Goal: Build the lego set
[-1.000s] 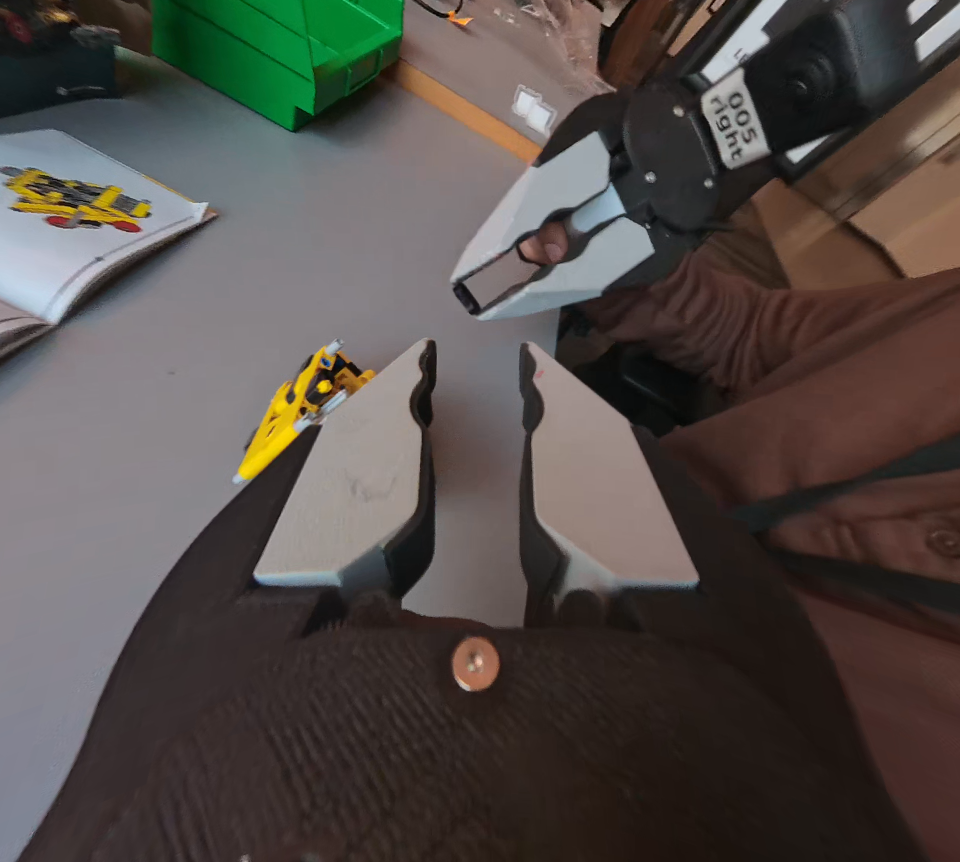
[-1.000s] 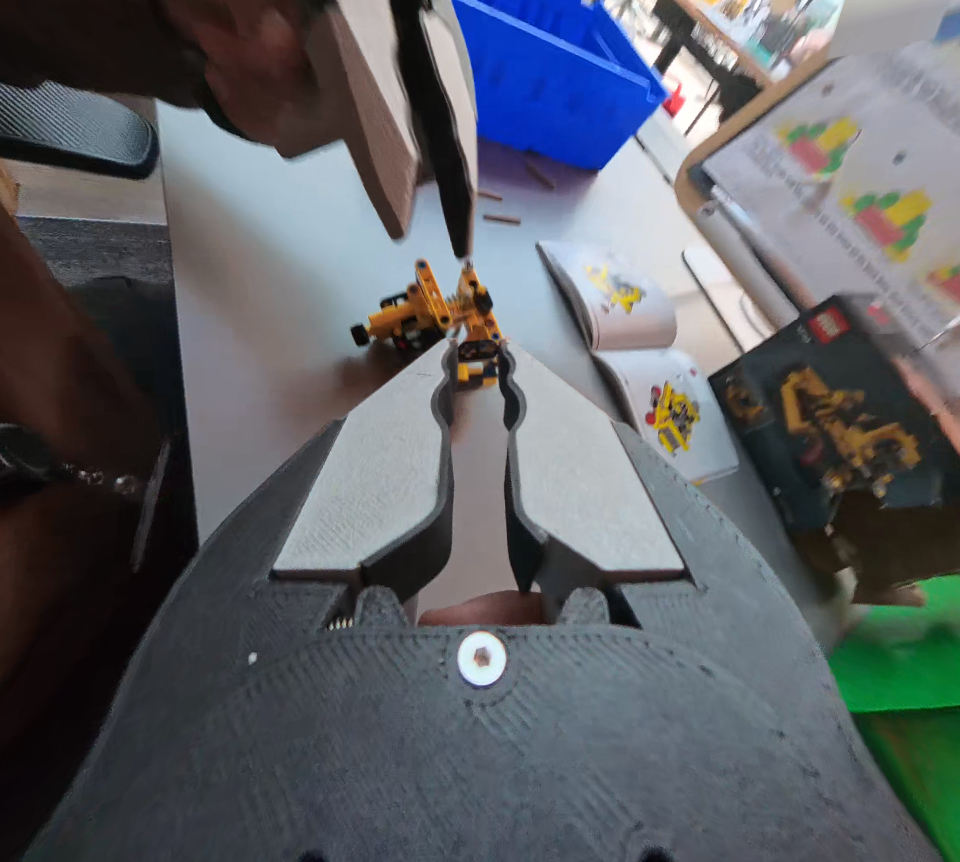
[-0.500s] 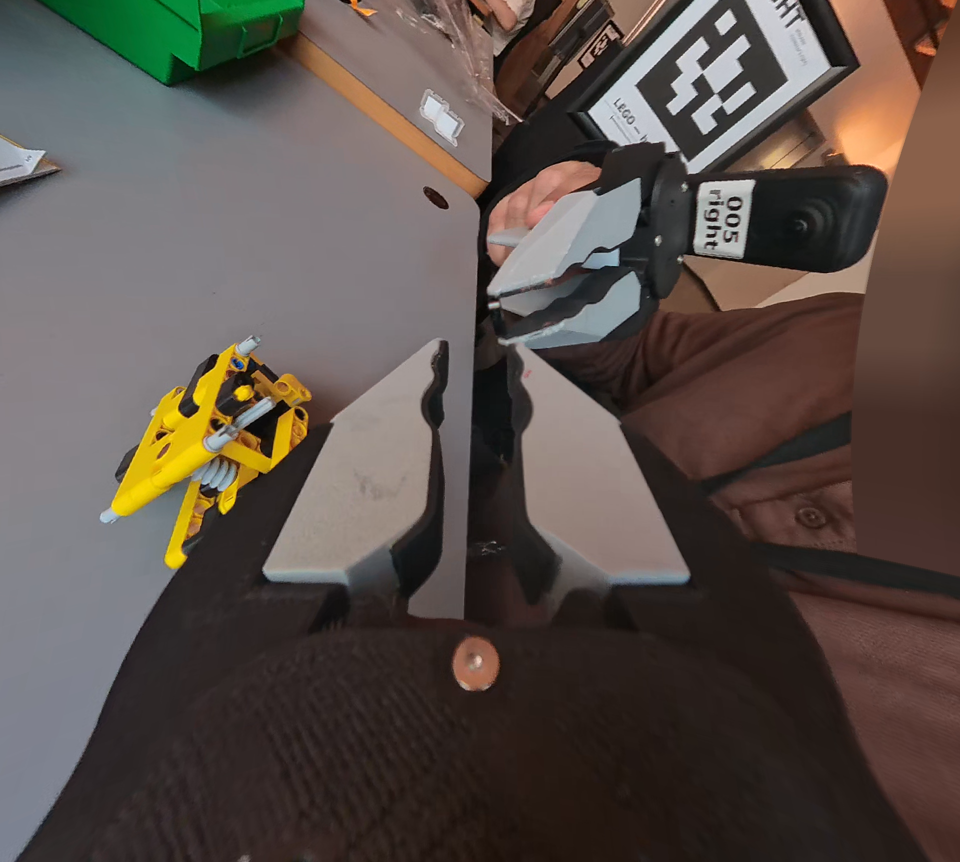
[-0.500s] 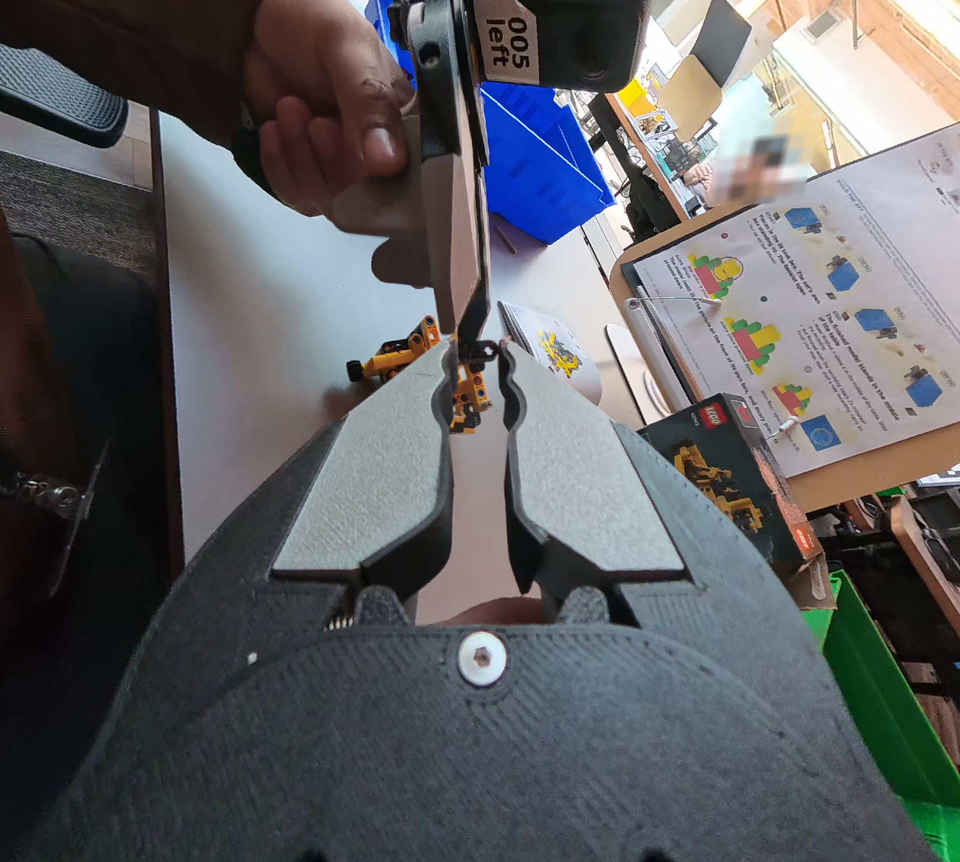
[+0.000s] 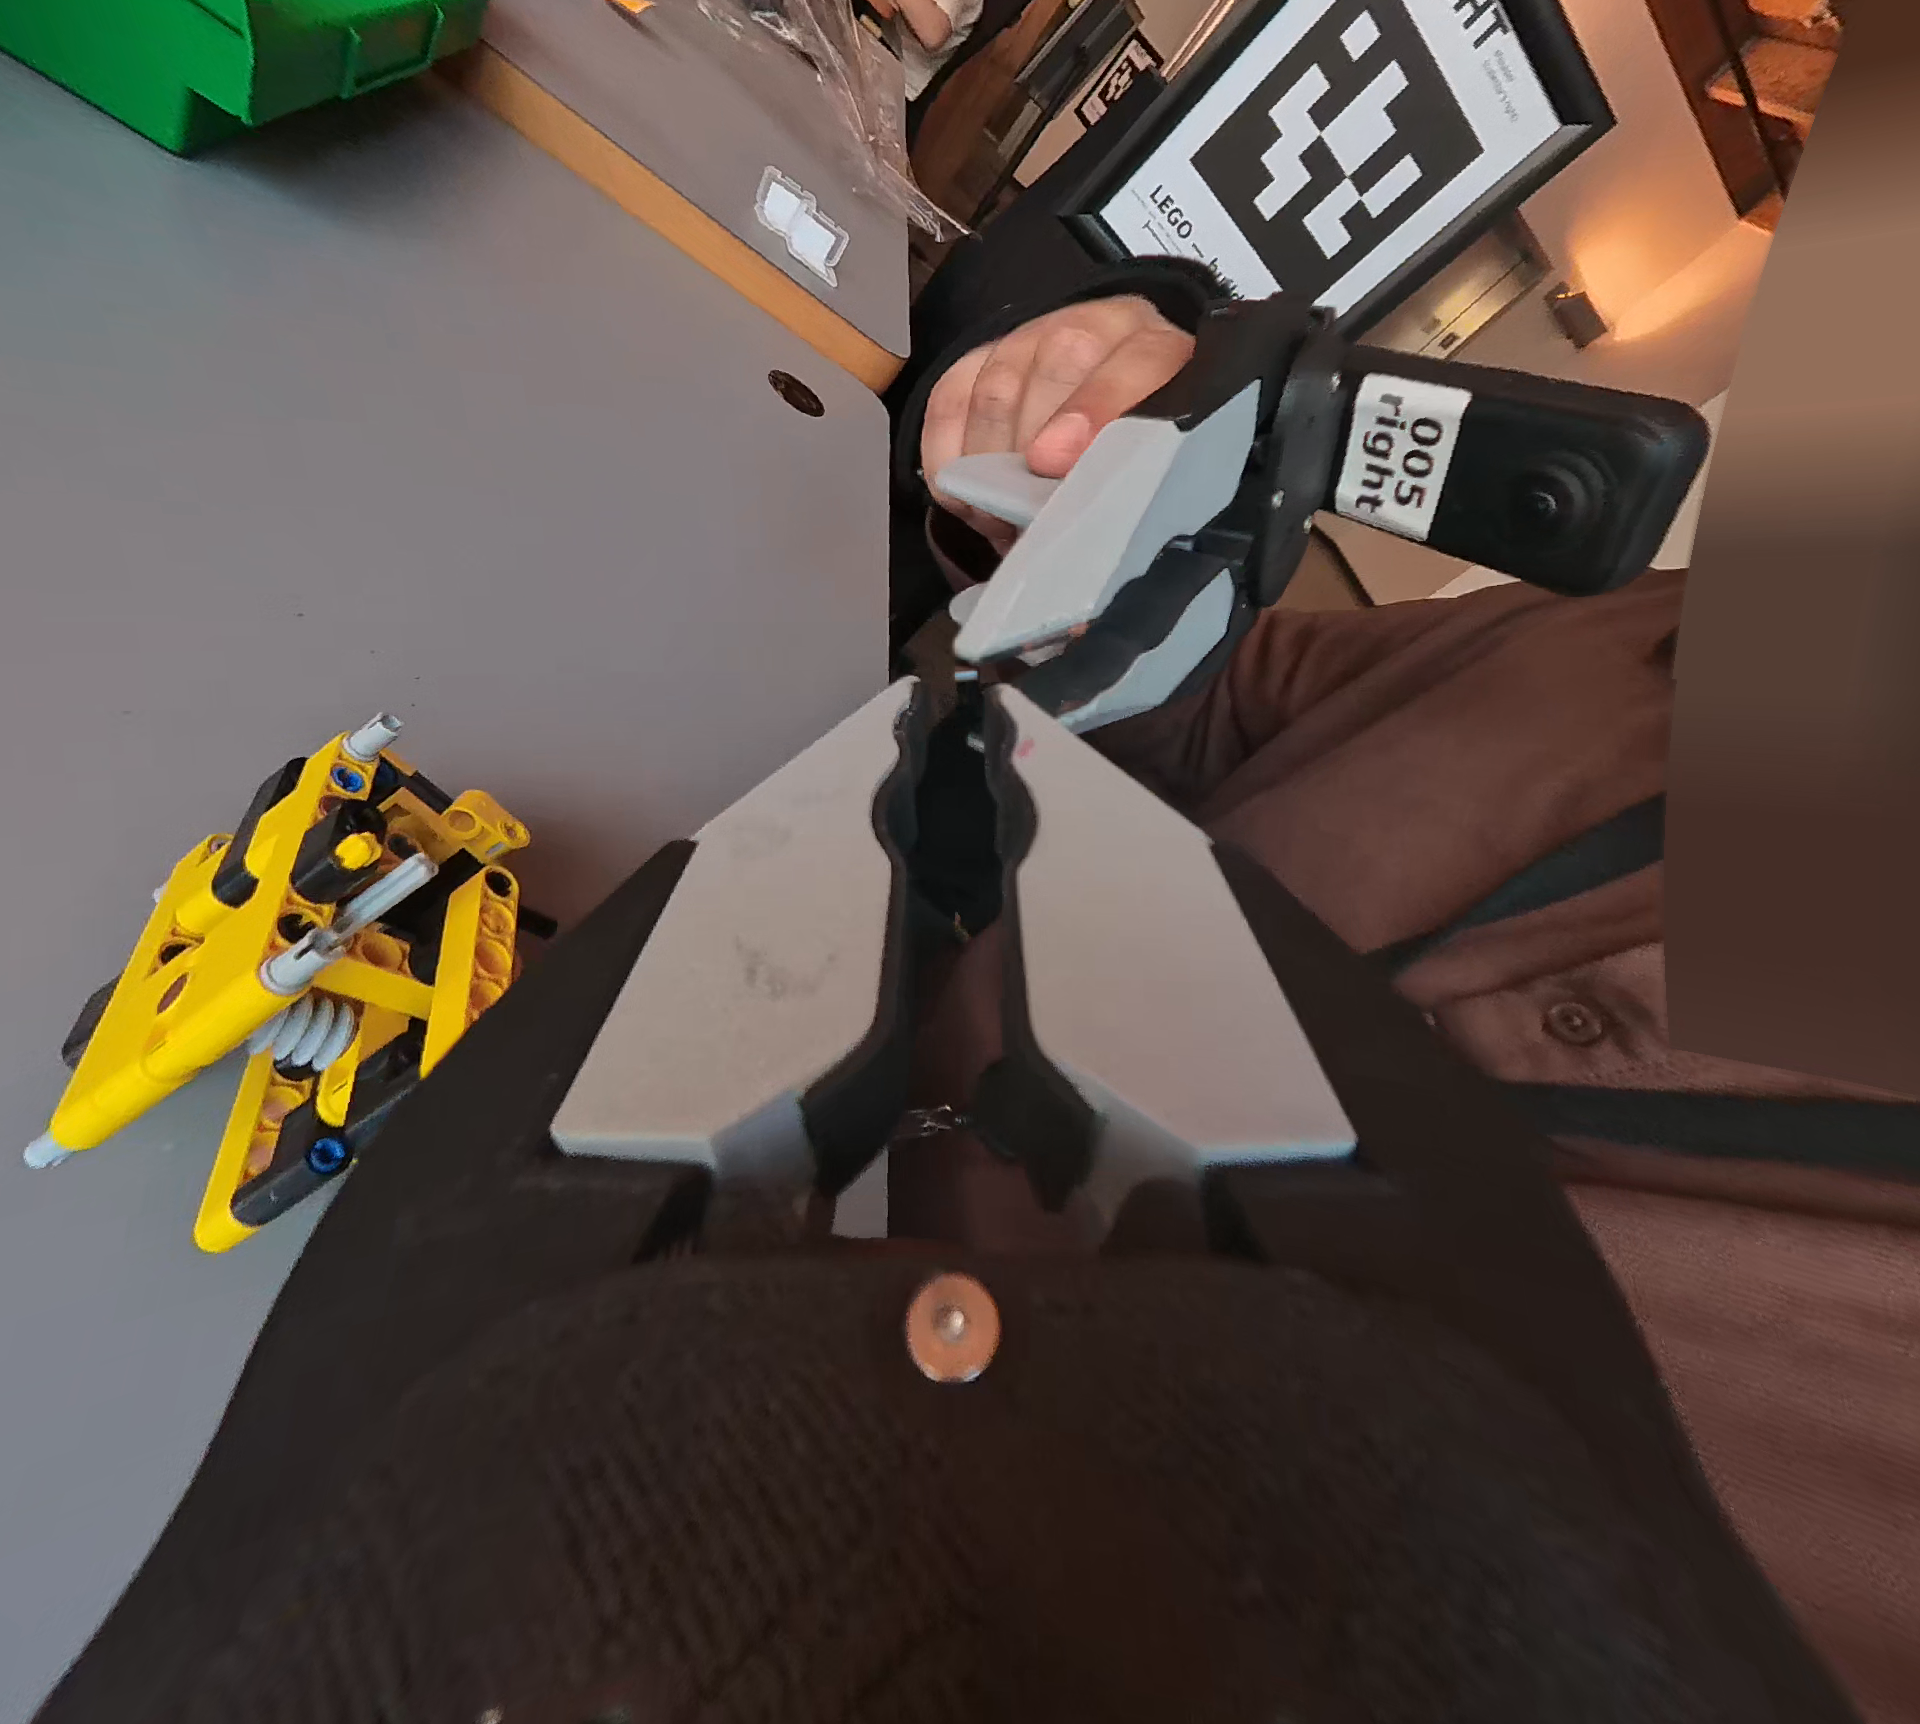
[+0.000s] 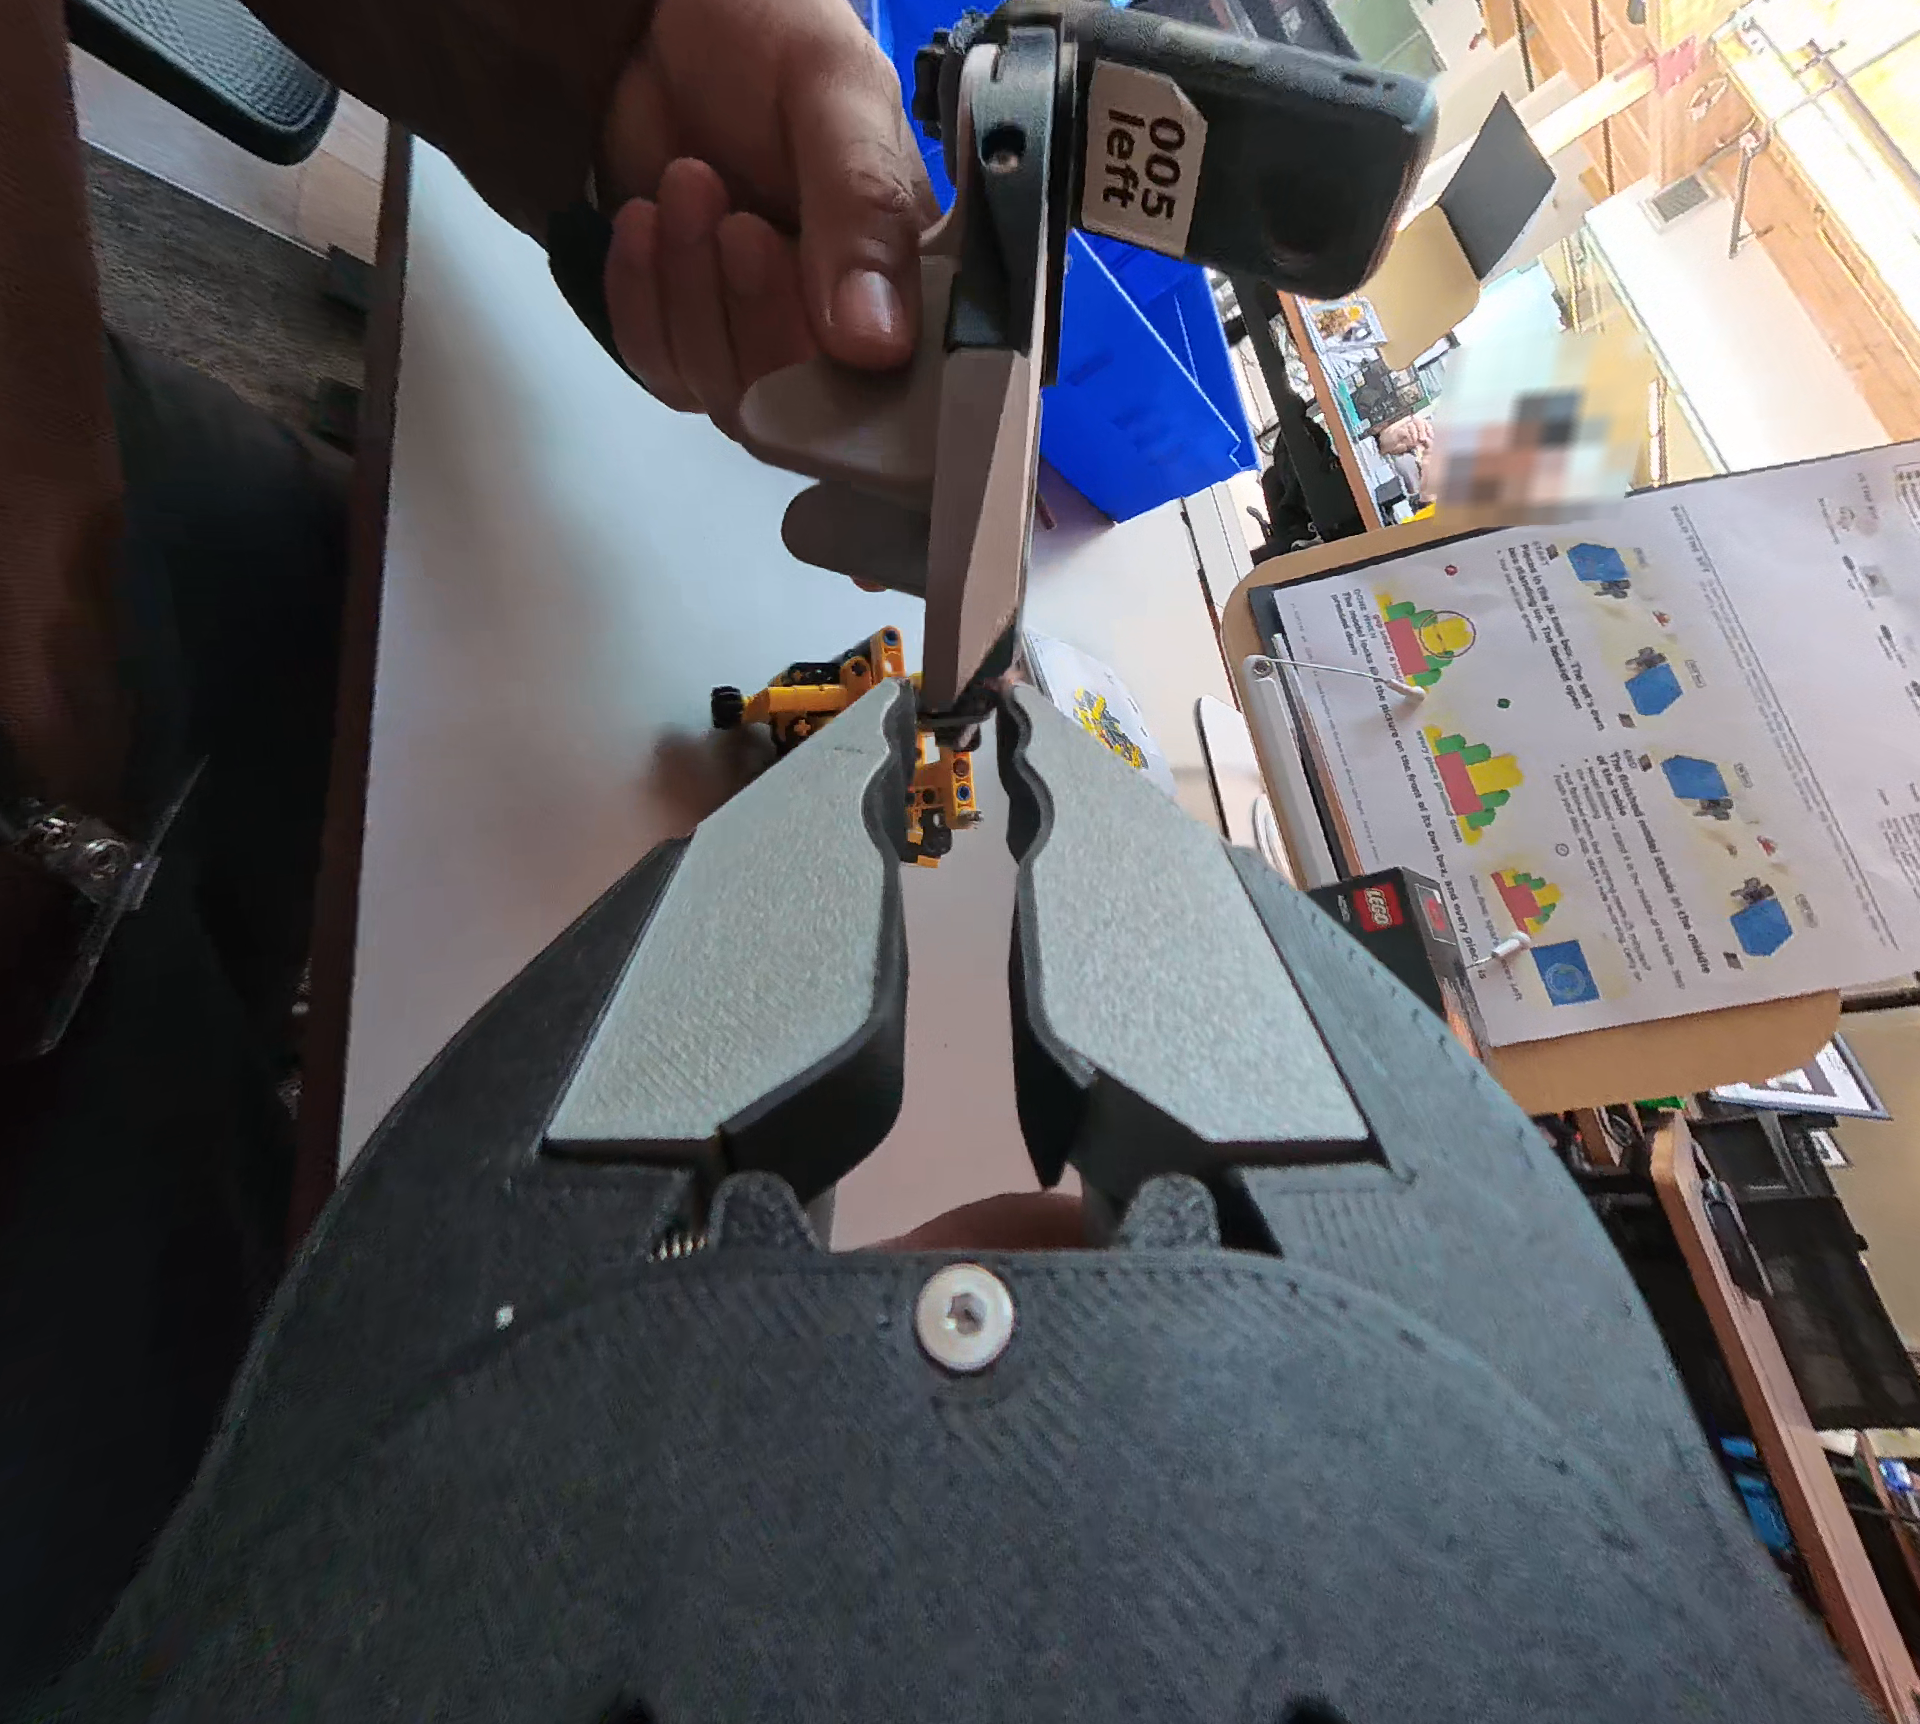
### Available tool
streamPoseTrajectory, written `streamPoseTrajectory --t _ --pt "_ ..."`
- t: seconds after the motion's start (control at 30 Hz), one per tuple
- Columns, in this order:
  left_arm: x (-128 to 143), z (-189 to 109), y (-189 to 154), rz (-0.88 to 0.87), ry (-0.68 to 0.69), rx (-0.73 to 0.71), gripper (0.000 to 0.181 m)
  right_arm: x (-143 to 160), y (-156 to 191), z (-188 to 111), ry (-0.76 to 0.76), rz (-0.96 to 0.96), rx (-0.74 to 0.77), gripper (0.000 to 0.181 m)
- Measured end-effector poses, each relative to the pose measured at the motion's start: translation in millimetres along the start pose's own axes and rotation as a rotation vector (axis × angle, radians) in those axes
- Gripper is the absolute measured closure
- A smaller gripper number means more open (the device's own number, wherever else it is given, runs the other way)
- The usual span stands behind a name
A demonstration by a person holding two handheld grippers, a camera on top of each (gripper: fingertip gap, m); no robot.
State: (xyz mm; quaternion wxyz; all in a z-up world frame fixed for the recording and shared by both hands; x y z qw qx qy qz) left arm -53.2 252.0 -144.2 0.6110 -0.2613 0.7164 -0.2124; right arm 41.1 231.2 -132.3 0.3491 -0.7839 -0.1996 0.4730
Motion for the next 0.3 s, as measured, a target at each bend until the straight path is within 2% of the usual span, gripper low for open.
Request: streamPoseTrajectory --t 0.17,0.3 --pt "-3.3 2.4 0.6 -0.013 -0.080 0.000 0.179 4.3 -7.1 -0.6 0.013 0.047 0.019 0.169" --pt "-8.6 1.5 8.4 -0.133 -0.289 -0.018 0.180 11.7 -15.8 1.2 0.046 0.134 0.131 0.170"
Point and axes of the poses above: each gripper's, where its closed fingertips meet, z out along the fingers, x out of its underside, y = z × x across the jaws, the point moved 6 cm from there along -z, back along the fingers
